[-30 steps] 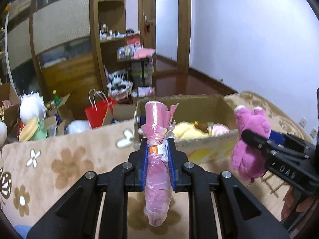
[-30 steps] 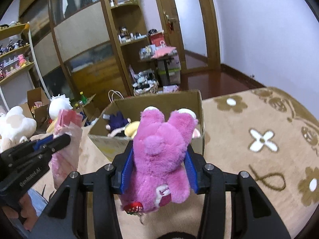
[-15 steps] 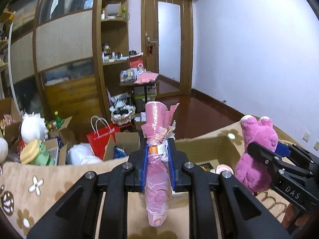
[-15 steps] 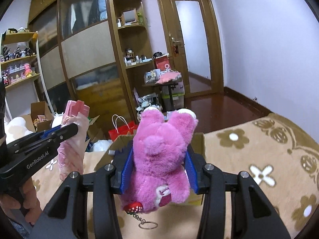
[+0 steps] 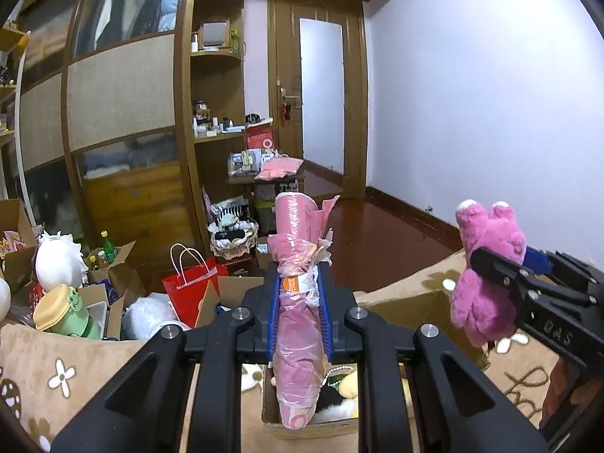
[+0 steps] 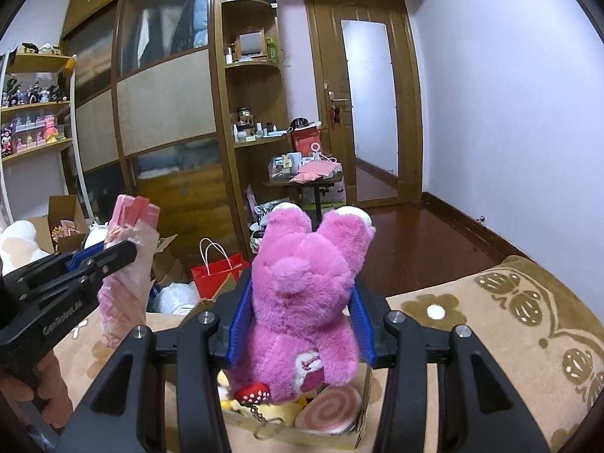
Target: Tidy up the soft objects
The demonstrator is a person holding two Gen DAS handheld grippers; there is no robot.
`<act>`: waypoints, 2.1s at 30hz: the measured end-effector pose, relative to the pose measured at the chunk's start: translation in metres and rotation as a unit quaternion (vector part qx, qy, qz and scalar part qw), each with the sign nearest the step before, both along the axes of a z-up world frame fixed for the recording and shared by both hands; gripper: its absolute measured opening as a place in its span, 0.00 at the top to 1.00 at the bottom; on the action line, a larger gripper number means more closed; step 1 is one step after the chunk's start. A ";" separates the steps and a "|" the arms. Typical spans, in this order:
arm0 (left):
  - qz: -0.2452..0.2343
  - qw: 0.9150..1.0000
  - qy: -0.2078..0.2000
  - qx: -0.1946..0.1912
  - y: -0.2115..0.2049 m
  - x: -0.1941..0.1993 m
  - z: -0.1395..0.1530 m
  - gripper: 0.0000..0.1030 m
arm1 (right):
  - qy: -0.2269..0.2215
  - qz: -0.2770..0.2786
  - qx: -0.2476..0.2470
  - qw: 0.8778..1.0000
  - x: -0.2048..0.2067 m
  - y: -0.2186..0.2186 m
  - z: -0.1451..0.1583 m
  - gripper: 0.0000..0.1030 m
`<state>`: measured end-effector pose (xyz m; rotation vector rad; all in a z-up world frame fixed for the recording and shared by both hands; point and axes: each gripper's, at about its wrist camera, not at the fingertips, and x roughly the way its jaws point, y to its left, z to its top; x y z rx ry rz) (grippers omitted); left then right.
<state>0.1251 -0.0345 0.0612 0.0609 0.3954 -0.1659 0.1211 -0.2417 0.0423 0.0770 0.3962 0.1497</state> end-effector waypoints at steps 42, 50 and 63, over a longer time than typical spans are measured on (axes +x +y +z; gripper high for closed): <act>-0.005 0.994 0.103 0.037 -0.003 0.011 -0.040 0.47 | 0.083 0.002 0.054 0.995 0.013 -0.015 -0.041 0.31; -0.006 0.996 0.072 0.047 0.000 -0.027 -0.004 0.14 | 0.053 -0.028 0.048 0.997 -0.029 -0.018 -0.001 0.00; 0.010 0.998 0.052 0.021 0.028 -0.079 0.030 0.01 | 0.030 -0.040 0.030 0.998 -0.087 -0.019 0.044 0.00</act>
